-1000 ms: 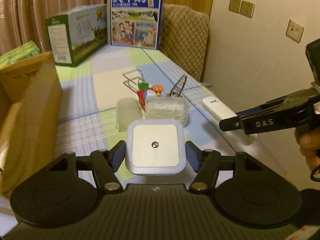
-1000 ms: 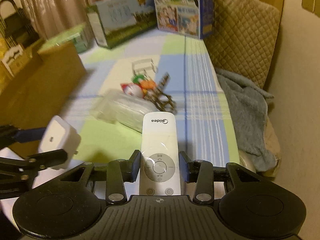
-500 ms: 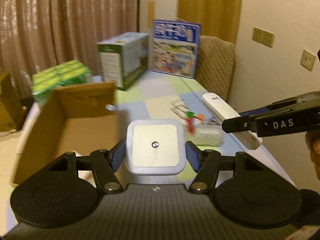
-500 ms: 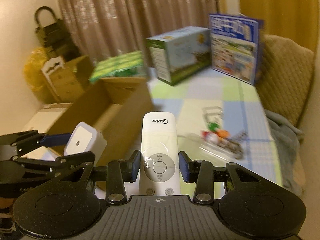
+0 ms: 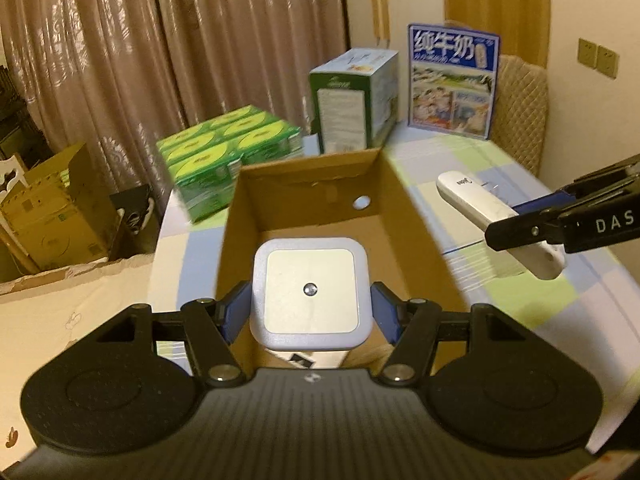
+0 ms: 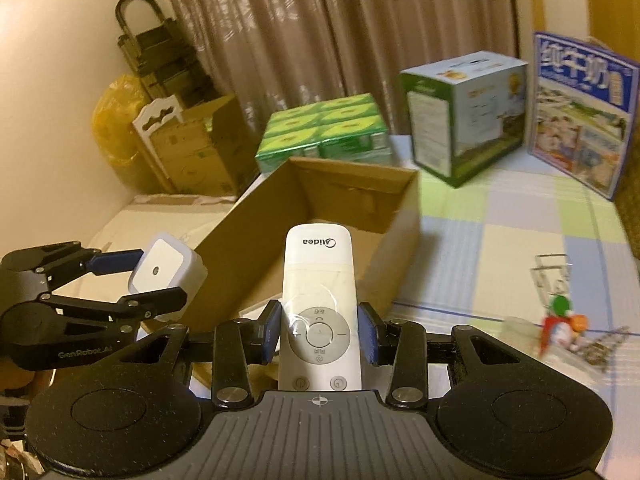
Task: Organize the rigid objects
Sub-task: 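Carry the night light and white remote over the cardboard box, then open both grippers to drop the night light and remote into the box, then move both tools from the box toward the items on the table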
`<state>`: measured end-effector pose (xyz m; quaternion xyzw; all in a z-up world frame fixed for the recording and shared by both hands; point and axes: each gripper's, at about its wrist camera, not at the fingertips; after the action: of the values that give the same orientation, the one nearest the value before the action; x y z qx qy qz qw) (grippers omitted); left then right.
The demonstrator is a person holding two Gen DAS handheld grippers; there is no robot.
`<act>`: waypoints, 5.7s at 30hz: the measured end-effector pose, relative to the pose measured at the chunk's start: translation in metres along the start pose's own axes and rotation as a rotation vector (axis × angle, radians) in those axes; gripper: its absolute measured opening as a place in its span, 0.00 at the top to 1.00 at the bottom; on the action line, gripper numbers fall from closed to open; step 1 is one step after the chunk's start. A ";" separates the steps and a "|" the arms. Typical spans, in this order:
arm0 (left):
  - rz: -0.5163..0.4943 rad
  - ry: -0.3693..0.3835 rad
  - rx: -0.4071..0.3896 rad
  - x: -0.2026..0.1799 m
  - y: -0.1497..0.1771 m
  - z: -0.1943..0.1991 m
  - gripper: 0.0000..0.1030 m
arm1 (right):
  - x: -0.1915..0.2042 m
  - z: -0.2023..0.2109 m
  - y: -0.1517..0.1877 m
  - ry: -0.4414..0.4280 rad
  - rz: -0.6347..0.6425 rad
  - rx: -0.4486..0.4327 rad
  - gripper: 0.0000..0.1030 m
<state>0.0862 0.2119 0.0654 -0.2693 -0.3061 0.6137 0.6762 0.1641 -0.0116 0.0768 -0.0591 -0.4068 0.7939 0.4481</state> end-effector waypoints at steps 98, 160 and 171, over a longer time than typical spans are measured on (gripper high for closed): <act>0.110 0.053 -0.005 -0.023 0.027 0.031 0.41 | 0.014 0.046 0.032 0.119 -0.065 -0.126 0.46; 0.010 0.220 0.044 -0.214 -0.022 -0.128 0.34 | -0.186 0.045 0.145 0.439 -0.372 -0.198 0.21; -0.004 0.200 0.049 -0.208 -0.043 -0.164 0.33 | -0.190 -0.015 0.129 0.487 -0.324 -0.214 0.13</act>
<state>0.2243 0.0028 -0.0299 -0.3120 -0.2227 0.5898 0.7108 0.1971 -0.1816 -0.0746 -0.2287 -0.3729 0.6275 0.6441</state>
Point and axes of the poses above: each gripper's, at about its wrist camera, not at the fingertips, and z roughly against the way its jaws point, x to its left, y to its underside, and after that the axes turned 4 degrees about y, right-handed
